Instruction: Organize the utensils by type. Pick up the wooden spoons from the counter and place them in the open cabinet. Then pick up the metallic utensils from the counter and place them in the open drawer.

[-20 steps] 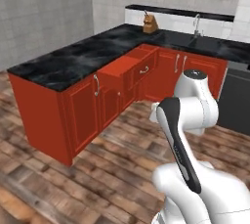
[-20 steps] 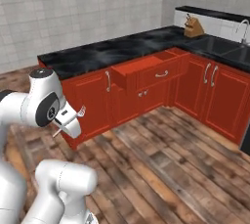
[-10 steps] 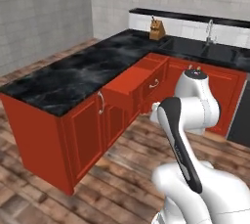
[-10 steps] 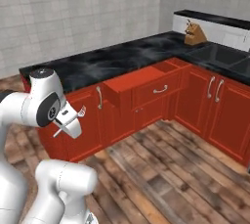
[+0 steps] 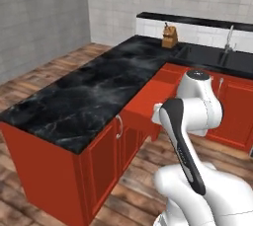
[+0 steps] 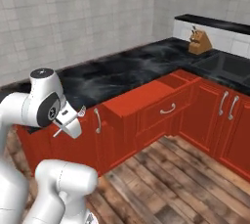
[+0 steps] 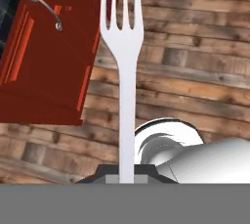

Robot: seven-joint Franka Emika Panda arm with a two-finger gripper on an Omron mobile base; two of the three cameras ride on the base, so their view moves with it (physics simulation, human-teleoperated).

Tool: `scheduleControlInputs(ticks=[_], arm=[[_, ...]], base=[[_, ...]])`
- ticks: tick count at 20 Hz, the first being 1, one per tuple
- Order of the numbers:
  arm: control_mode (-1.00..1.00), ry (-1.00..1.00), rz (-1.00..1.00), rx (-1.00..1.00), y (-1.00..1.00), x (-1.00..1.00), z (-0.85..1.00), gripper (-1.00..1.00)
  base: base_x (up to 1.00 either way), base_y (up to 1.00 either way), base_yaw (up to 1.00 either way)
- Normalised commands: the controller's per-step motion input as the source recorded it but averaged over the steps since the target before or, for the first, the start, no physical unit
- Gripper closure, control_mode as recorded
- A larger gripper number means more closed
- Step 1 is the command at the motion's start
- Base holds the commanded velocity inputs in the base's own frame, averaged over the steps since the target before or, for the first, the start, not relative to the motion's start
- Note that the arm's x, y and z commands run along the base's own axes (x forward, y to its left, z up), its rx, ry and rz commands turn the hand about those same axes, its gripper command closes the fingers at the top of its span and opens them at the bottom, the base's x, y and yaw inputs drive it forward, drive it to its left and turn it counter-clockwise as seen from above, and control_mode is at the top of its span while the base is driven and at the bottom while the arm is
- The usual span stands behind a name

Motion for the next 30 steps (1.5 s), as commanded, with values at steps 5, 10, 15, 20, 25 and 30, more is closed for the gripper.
scheduleControlInputs(ticks=[5, 10, 15, 20, 25, 30], arm=[[1.00, 0.00, 0.00, 0.00, 0.00, 0.00, 0.00, 1.00], [1.00, 0.00, 0.00, 0.00, 0.00, 0.00, 0.00, 1.00], [1.00, 0.00, 0.00, 0.00, 0.00, 0.00, 0.00, 1.00], [1.00, 0.00, 0.00, 0.00, 0.00, 0.00, 0.00, 1.00], [1.00, 0.00, 0.00, 0.00, 0.00, 0.00, 0.00, 1.00], [1.00, 0.00, 0.00, 0.00, 0.00, 0.00, 0.00, 1.00]], base=[[0.92, 0.29, -0.29], [0.73, -0.05, -0.16], [0.52, -0.02, -0.11], [0.28, -0.01, -0.15], [0.33, 0.04, -0.23], [0.10, 0.06, -0.07]])
